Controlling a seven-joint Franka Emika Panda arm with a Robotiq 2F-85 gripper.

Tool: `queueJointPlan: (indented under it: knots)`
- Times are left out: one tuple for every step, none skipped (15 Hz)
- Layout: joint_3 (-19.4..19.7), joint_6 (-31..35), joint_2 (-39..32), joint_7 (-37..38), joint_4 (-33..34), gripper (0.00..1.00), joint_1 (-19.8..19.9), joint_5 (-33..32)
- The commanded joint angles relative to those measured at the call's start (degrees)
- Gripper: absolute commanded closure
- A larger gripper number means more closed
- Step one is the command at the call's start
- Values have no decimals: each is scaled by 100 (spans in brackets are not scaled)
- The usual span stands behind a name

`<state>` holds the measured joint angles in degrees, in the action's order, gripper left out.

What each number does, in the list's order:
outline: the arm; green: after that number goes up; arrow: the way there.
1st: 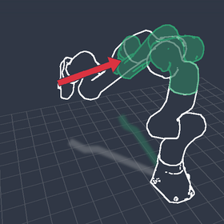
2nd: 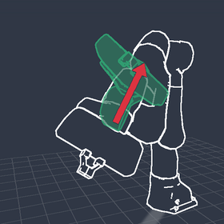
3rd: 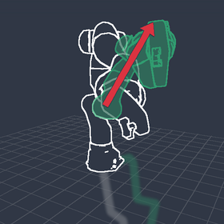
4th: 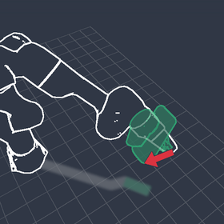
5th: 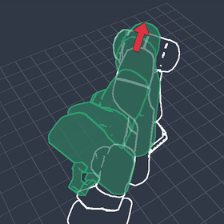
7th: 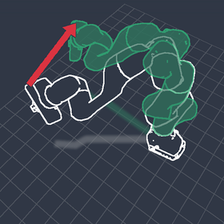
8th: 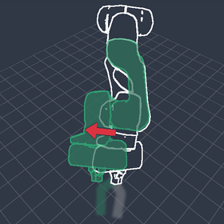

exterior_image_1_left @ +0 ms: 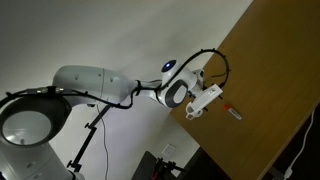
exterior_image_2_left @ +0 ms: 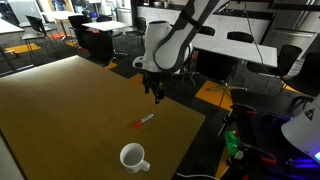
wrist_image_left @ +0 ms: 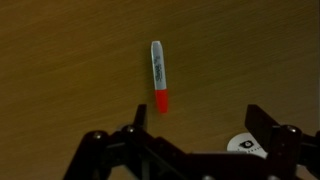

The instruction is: Put the marker inside the mug cup

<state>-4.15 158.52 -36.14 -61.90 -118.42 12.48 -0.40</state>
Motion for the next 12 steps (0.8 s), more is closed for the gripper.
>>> queueJointPlan:
  knots:
    - [-40, 291, -503, 109, 436, 0, 55, -219]
    - [-23, 359, -624, 186, 536, 0, 35, -242]
    - [2, 424, -786, 259, 659, 0, 7, -263]
    - [0, 457, -902, 289, 756, 0, 7, -281]
    - [-50, 463, -1025, 264, 853, 0, 46, -281]
    - [-69, 445, -1129, 256, 941, 0, 61, -285]
    - [-97, 415, -1270, 236, 1059, 0, 87, -280]
    - [-127, 378, -1382, 209, 1155, 0, 112, -280]
    - [-158, 376, -1504, 191, 1254, 0, 138, -274]
    - [-171, 373, -1605, 198, 1337, 0, 142, -272]
    - [-189, 368, -1714, 196, 1430, 0, 148, -276]
    - [-230, 355, -1813, 182, 1519, 0, 170, -272]
